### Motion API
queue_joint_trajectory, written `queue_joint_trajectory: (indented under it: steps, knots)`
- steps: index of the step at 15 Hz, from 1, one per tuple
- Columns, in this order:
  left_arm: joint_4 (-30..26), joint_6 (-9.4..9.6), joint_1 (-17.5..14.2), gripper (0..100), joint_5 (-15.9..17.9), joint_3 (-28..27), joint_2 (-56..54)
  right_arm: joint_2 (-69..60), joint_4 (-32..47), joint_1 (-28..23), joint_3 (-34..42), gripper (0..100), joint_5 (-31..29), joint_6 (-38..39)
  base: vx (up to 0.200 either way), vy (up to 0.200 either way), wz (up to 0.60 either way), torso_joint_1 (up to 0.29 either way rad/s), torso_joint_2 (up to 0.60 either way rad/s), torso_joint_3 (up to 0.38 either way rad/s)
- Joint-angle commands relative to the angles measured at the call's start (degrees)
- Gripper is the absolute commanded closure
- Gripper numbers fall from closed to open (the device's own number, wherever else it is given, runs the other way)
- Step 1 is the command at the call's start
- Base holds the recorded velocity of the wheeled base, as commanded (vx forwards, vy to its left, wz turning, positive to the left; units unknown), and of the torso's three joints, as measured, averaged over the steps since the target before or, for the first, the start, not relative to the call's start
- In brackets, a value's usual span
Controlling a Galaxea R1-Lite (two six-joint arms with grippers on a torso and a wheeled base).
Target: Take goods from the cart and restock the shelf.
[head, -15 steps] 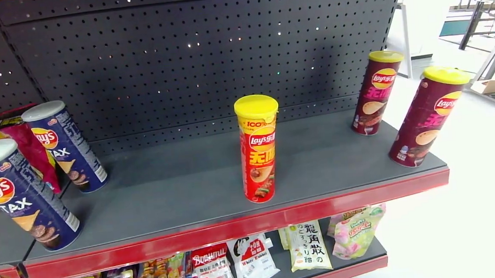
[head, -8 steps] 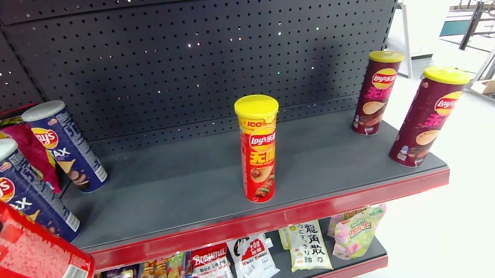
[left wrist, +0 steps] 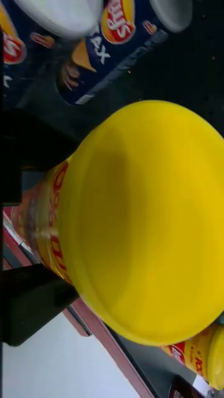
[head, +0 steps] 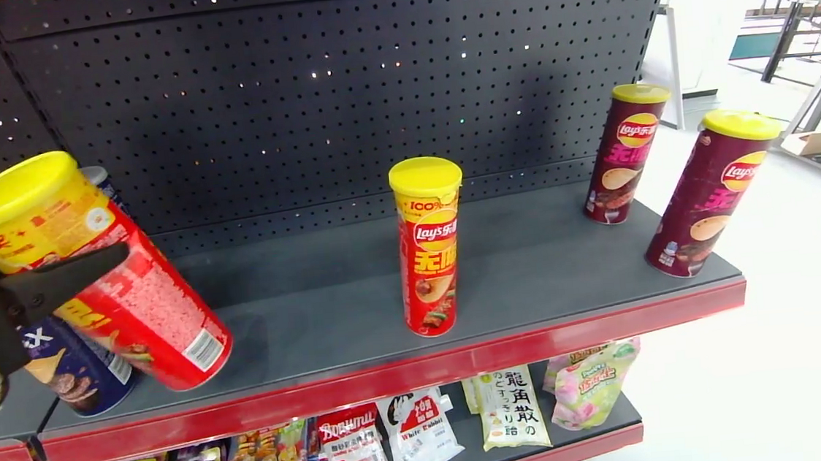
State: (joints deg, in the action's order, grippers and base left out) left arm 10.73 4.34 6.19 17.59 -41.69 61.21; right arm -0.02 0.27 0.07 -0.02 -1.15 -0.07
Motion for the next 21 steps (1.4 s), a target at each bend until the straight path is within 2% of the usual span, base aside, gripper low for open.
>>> queue_joint_trajectory:
  steps: [1,2,4,6,9,12,15,17,21]
  knots:
    - [2.1,-0.21,4.53,100,-0.36,-7.44,11.92,0.02,0.0,0.01,0.02,0,0.0,-0.01,0.0,0.0,0.0,0.0,0.0,0.0]
    - [4.48,-0.56,6.2,100,-0.45,-10.95,17.1,0.02,0.0,0.01,0.02,0,0.0,-0.01,0.0,0.0,0.0,0.0,0.0,0.0]
    - [7.47,-1.79,7.61,100,-0.8,-16.76,25.63,0.02,0.0,0.01,0.02,0,0.0,-0.01,0.0,0.0,0.0,0.0,0.0,0.0]
    - [7.29,-2.23,12.26,100,-1.24,-21.85,30.81,0.02,0.0,0.01,0.02,0,0.0,-0.01,0.0,0.0,0.0,0.0,0.0,0.0]
    - [7.55,-1.79,15.69,100,-1.59,-26.34,37.4,0.02,0.0,0.01,0.02,0,0.0,-0.01,0.0,0.0,0.0,0.0,0.0,0.0]
    - [7.64,-1.7,16.57,100,-2.74,-29.41,41.97,0.02,0.0,0.01,-0.06,0,0.0,-0.01,0.0,0.0,0.0,0.0,0.0,0.0]
    - [7.64,0.23,17.27,100,-3.26,-33.45,45.58,0.02,0.0,0.01,0.02,0,0.0,-0.01,0.0,0.0,0.0,0.0,0.0,0.0]
    - [7.38,0.32,17.63,100,-3.62,-37.67,48.48,0.02,0.0,0.01,-0.06,0,0.0,-0.01,0.0,0.0,0.0,0.0,0.0,0.0]
    - [7.38,0.67,18.06,100,-3.62,-40.13,51.29,0.02,0.0,0.01,0.02,0,0.0,-0.01,0.0,0.0,0.0,0.0,0.0,0.0]
